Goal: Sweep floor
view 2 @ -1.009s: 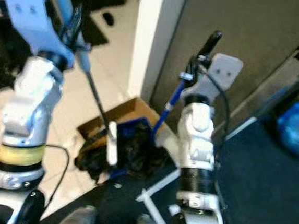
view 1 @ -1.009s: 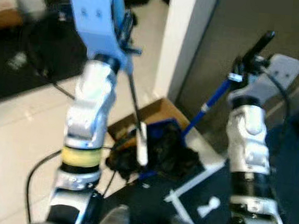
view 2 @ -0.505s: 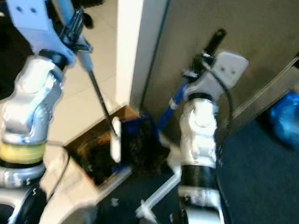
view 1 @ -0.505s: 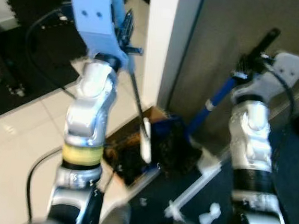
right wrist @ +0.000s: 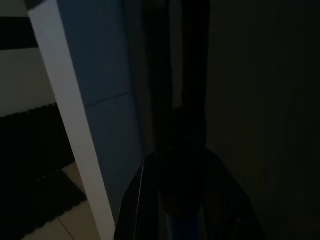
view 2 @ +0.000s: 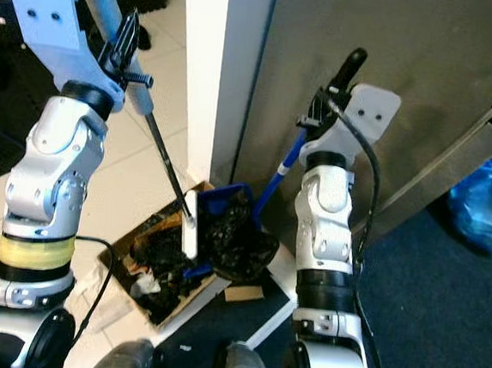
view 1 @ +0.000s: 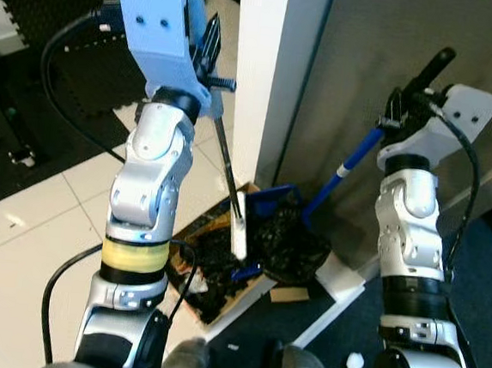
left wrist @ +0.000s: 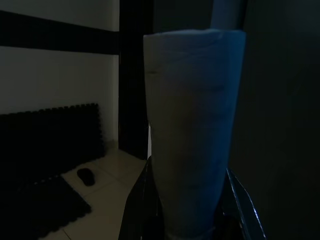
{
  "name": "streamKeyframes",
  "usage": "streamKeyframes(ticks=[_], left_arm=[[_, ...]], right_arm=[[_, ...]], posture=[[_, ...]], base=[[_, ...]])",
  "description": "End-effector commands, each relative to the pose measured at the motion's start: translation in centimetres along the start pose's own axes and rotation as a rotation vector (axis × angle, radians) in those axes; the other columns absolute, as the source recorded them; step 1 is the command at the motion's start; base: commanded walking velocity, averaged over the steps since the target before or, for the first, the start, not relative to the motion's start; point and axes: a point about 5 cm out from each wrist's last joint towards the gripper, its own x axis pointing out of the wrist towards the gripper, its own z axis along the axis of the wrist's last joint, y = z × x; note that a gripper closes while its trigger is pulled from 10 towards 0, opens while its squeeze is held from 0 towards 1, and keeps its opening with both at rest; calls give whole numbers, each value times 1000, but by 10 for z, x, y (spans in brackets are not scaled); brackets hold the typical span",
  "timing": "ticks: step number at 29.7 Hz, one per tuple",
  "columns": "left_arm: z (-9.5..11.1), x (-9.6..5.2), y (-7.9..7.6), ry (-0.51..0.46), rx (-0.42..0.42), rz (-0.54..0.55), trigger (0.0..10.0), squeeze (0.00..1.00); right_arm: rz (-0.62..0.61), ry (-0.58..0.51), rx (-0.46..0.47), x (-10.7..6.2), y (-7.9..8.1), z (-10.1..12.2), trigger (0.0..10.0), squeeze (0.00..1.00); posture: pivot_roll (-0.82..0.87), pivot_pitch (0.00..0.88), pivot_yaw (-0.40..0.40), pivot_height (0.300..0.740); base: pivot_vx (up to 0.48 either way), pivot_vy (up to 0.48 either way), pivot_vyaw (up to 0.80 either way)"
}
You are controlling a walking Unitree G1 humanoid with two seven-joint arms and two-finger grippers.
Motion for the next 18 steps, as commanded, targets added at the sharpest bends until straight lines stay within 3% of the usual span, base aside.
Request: streamKeyframes(ticks=[1, 5, 9, 13, 18], left_arm=[[0, -2, -1, -8, 37, -22, 10000, 0], [0, -6, 0, -1, 60, -41, 10000, 0], [6, -7, 2, -9, 71, -53, 10000, 0], [25, -4, 3, -63, 100, -67, 10000, 0], [59, -1, -10, -197, 116, -105, 10000, 0]], right_arm=[[15, -117, -19, -1, 0, 16, 10000, 0], [43, -130, -124, -4, 2, 9, 10000, 0], [41, -116, -129, -5, 2, 2, 10000, 0], [41, -98, -131, -8, 4, -7, 10000, 0], [56, -83, -151, -10, 9, -18, 10000, 0]], posture=[[132, 104, -31, 740], [136, 111, -29, 740], [146, 115, -28, 740], [150, 116, -30, 740], [152, 116, -34, 740]], base=[[0, 0, 0], [0, 0, 0], [0, 0, 0], [0, 0, 0], [0, 0, 0]])
